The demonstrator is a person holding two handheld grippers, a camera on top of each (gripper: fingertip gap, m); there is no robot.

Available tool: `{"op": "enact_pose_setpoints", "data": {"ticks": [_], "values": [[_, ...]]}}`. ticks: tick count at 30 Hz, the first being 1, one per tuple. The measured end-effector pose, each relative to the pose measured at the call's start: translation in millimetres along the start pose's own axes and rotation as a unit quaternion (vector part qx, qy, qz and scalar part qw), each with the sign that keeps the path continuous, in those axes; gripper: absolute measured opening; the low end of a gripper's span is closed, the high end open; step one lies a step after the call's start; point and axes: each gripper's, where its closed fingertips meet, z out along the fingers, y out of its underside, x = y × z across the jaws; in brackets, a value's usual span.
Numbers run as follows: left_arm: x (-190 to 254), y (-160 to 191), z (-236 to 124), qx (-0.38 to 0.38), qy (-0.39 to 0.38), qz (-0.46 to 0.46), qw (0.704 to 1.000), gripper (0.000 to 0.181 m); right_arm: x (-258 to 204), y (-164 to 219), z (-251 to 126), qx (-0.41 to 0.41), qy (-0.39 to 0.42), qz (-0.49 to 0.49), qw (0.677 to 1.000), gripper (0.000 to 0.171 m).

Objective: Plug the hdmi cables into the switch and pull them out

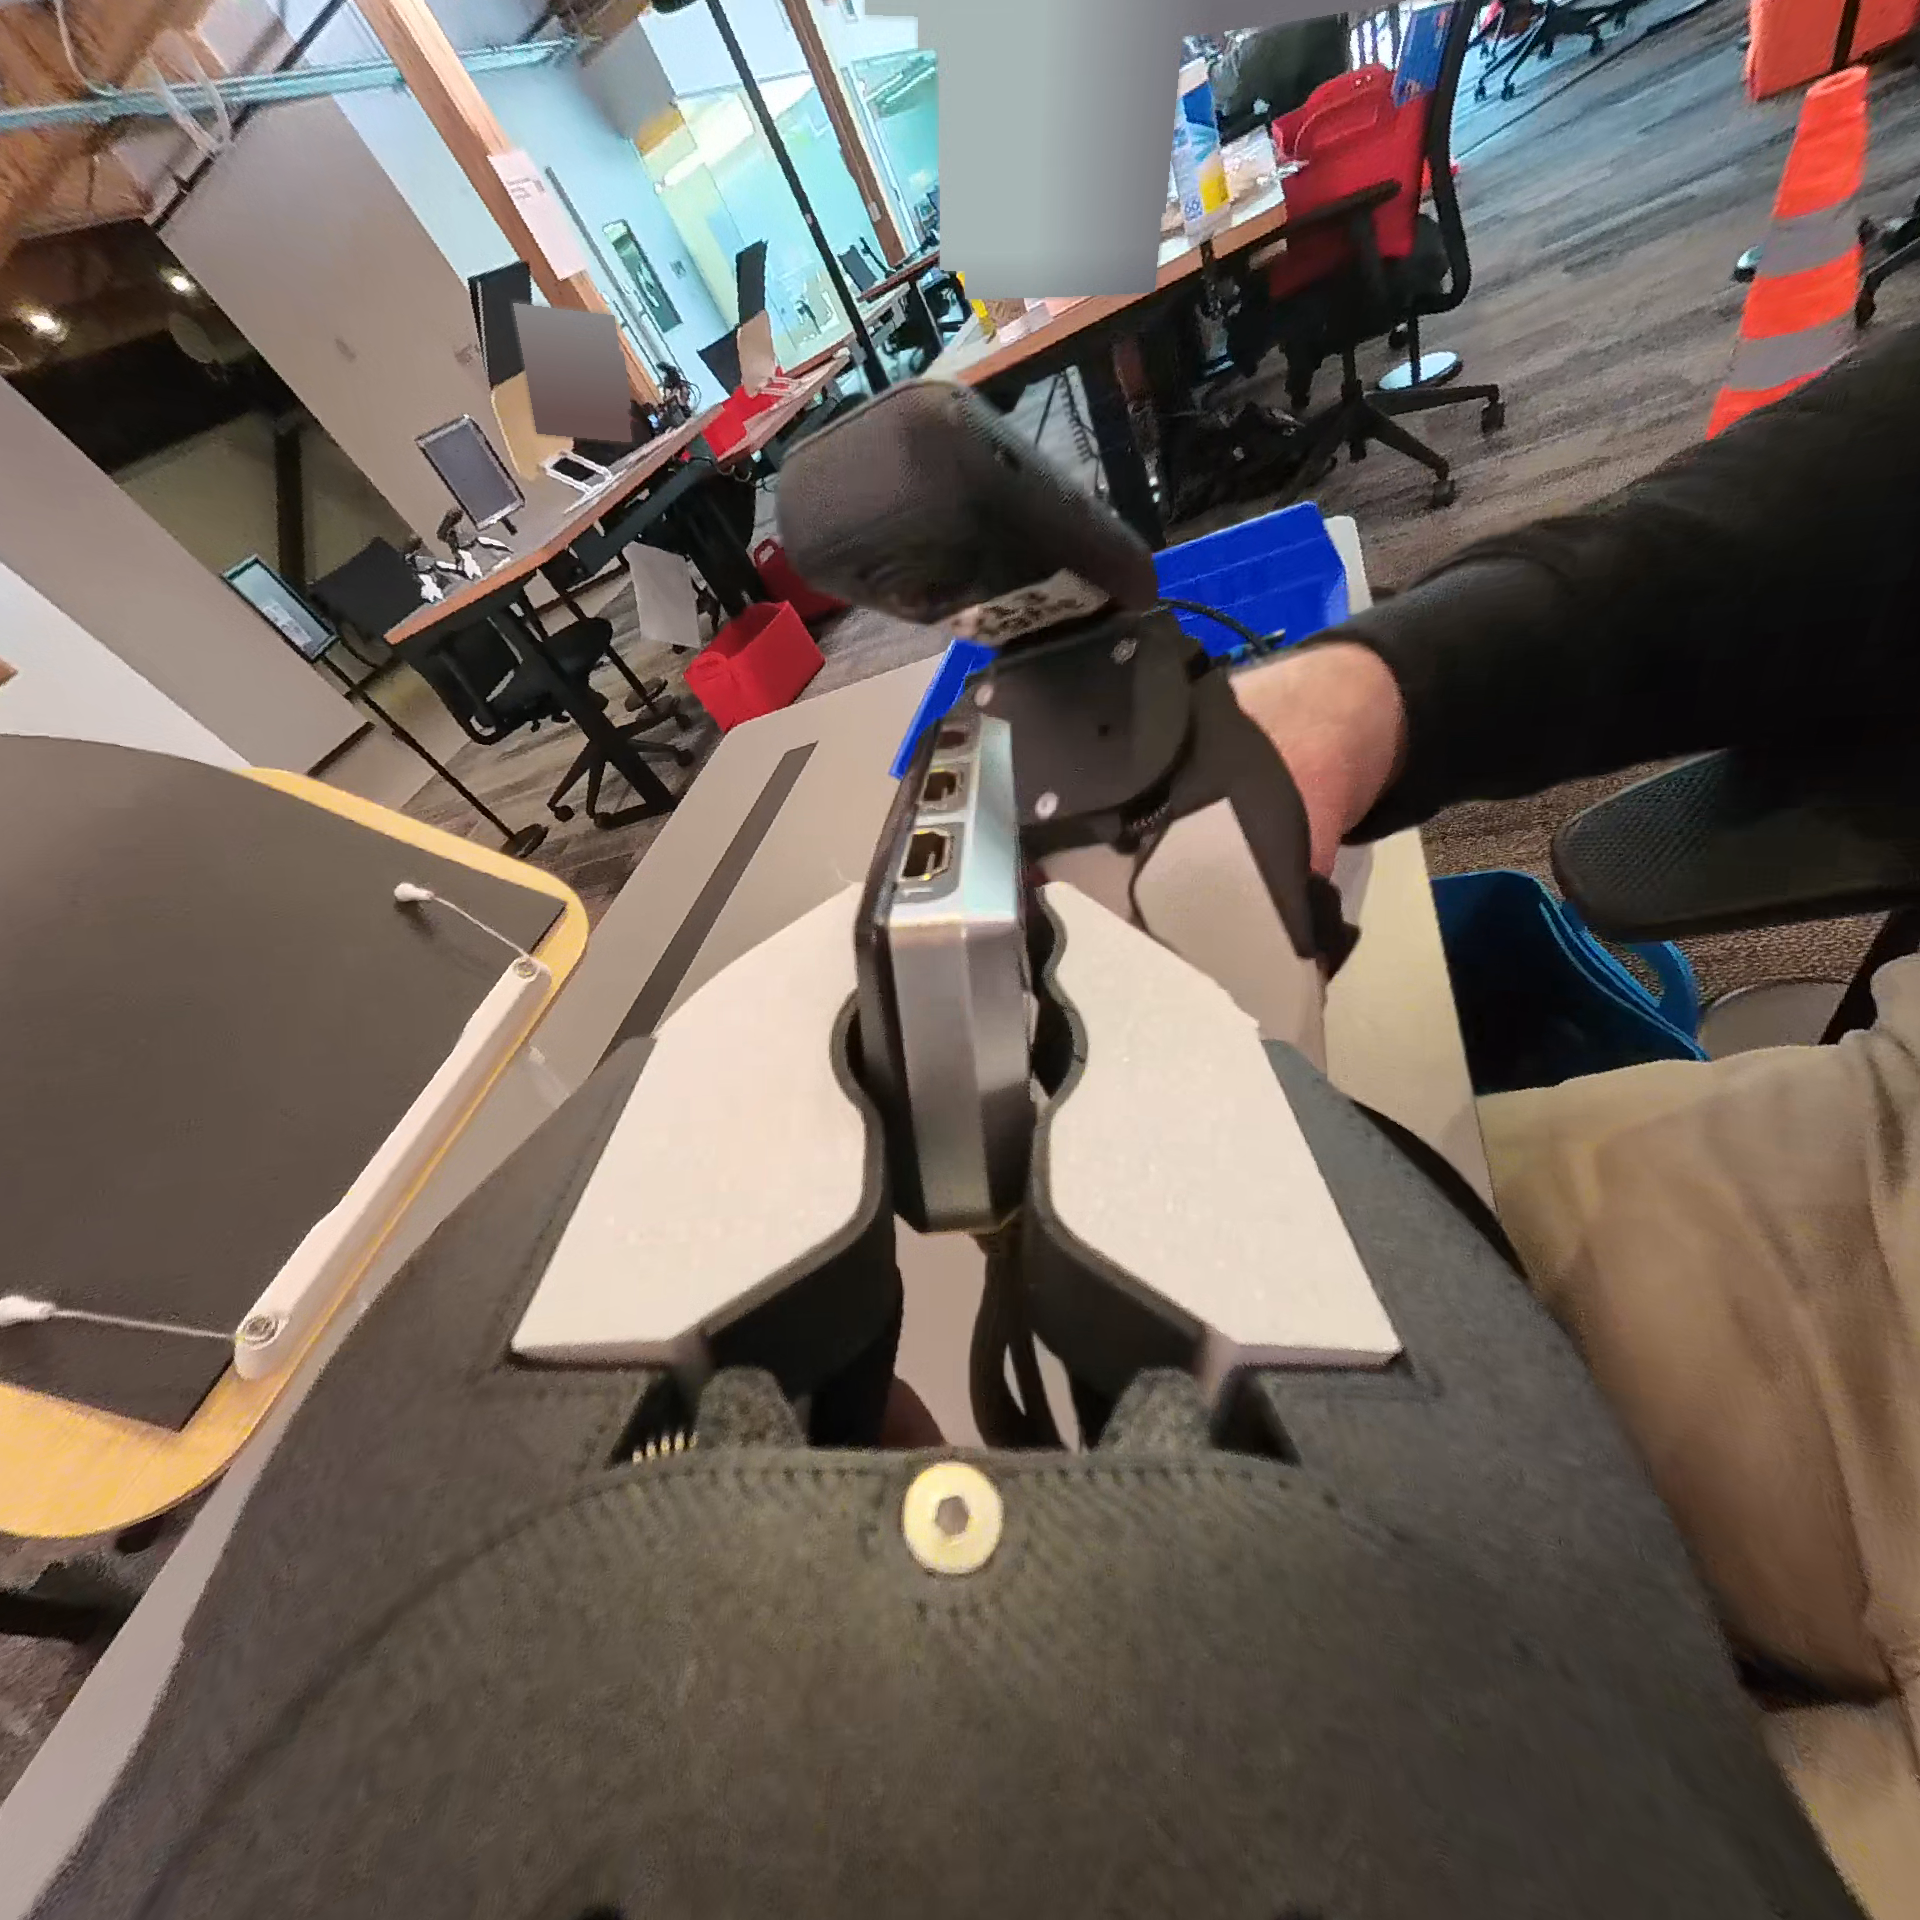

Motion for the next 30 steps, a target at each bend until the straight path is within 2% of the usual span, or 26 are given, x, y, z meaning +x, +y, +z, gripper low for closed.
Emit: {"op": "enact_pose_setpoints", "data": {"ticks": [3,4,8,12,17,21,24,30], "values": [[4.2,-1.2,3.5,0.006,0.007,-0.007,1.000,0.023,-6.7,-7.9,14.0,0.013,-0.021,-0.028,0.999,0.079],[5.2,0.3,5.0,0.003,0.008,-0.007,1.000,0.023,-10.2,-11.6,17.0,0.024,-0.029,-0.036,0.999,0.065],[5.3,-2.3,3.9,0.015,0.016,-0.022,1.000,0.023,-11.9,-28.8,15.1,0.093,-0.040,-0.023,0.995,0.030],[3.8,-9.1,0.9,0.032,0.021,-0.040,0.998,0.023,-10.4,-34.4,9.6,0.130,-0.042,-0.028,0.990,0.016],[-1.1,-20.2,-4.6,0.062,0.025,-0.074,0.995,0.024,-12.0,-39.8,3.3,0.136,-0.035,-0.040,0.989,0.013],[-16.4,-24.5,-13.0,0.061,-0.007,-0.080,0.995,0.036,-5.0,-42.8,-11.2,0.127,-0.012,-0.037,0.991,0.011],[-30.5,-27.2,-24.3,0.063,-0.037,-0.077,0.994,0.040,1.7,-49.2,-33.8,0.128,0.016,-0.033,0.991,0.010],[-46.9,-29.7,-38.9,0.067,-0.071,-0.067,0.993,0.030,23.3,-59.4,-96.2,0.123,0.088,-0.034,0.988,0.009]]}}
